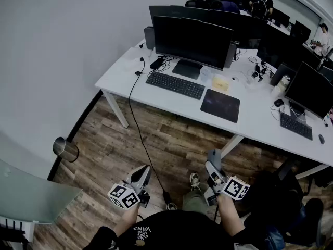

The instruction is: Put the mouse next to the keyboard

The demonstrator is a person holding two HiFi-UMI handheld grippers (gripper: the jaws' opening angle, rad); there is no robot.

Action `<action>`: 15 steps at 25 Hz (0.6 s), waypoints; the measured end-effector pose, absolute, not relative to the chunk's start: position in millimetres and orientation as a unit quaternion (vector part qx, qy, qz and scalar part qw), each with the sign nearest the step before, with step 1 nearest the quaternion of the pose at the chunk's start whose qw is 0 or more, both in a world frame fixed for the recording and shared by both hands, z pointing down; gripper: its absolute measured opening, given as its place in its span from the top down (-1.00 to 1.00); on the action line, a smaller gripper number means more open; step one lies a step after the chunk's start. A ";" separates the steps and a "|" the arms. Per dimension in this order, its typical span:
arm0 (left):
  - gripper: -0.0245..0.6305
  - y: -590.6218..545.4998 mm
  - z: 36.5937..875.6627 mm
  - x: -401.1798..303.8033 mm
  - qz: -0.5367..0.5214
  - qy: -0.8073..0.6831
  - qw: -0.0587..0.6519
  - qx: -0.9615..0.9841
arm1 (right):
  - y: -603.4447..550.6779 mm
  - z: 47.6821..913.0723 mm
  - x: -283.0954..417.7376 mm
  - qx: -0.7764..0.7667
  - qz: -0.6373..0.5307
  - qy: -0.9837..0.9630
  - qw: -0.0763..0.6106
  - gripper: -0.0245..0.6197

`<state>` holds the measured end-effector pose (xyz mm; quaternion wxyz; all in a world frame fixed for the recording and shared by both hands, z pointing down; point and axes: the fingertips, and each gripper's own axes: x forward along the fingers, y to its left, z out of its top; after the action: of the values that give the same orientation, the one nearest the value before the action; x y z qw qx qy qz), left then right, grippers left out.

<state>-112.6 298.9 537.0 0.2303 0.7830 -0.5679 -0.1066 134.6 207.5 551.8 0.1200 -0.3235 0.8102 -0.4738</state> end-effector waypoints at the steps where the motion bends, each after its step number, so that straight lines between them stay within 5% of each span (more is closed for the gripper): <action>1: 0.92 294.8 537.7 -113.5 -0.107 -0.567 0.229 0.784 | 203.4 551.1 132.5 -0.321 -0.474 0.811 0.122 0.34; 15: 0.92 194.4 530.7 -115.8 -0.109 -0.570 0.220 0.784 | 108.3 547.3 119.0 -0.284 -0.498 0.810 0.125 0.34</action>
<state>-115.8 194.4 530.7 0.2200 0.7840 -0.5702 -0.1086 119.0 108.3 547.3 0.1247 -0.2836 0.8102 -0.4975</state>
